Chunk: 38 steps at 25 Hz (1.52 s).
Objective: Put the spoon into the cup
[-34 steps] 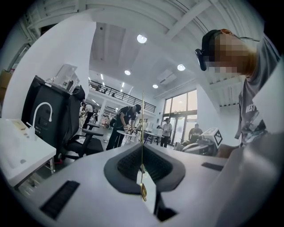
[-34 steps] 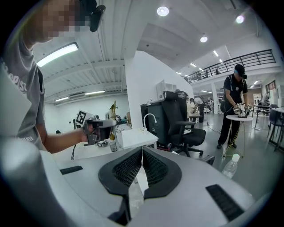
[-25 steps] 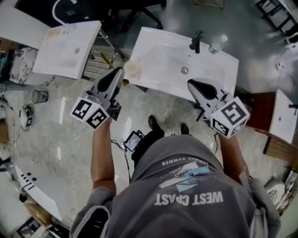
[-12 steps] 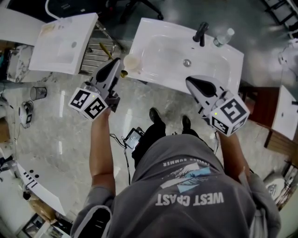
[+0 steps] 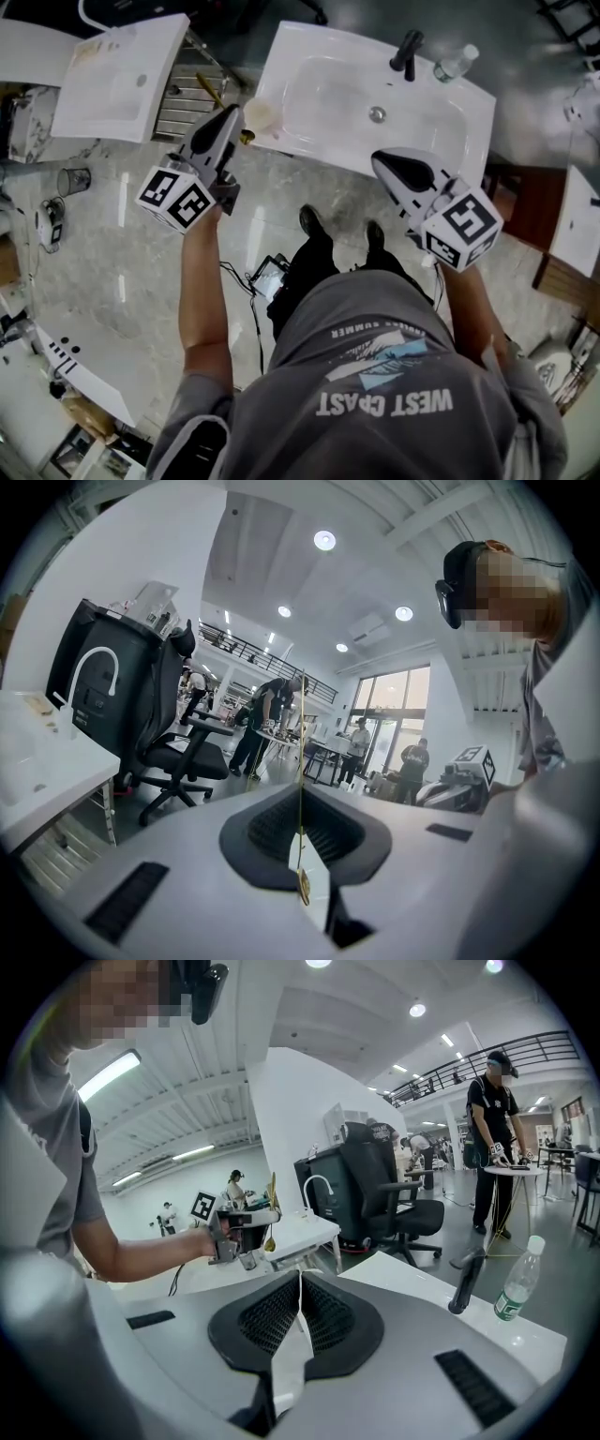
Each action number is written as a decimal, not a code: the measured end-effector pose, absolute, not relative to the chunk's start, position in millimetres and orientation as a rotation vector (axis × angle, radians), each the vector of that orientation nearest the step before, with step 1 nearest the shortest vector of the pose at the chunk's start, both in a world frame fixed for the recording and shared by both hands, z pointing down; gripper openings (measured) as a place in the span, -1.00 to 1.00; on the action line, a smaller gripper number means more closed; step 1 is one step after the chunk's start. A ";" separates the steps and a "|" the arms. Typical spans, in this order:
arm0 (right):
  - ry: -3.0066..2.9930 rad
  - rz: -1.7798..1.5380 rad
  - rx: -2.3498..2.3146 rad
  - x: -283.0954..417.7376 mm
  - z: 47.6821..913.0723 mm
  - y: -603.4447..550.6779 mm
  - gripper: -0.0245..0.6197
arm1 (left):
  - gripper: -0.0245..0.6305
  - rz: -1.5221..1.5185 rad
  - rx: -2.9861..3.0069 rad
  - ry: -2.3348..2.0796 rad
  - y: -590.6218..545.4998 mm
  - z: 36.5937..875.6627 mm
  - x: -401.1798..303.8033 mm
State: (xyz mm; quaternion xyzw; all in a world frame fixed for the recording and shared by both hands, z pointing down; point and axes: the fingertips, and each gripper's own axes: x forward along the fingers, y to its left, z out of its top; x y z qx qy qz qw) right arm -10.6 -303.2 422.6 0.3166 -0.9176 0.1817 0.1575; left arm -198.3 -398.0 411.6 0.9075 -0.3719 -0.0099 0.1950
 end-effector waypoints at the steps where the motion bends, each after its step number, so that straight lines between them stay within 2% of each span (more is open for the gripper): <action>1: -2.621 0.524 0.903 -11.1 424.4 -302.1 -0.82 | -0.92 -0.020 2.539 -1.043 -398.3 413.8 -198.6; 38: -2.516 0.645 0.868 -13.3 476.2 -289.1 -0.82 | -0.92 -0.006 2.487 -0.994 -434.4 491.5 -190.1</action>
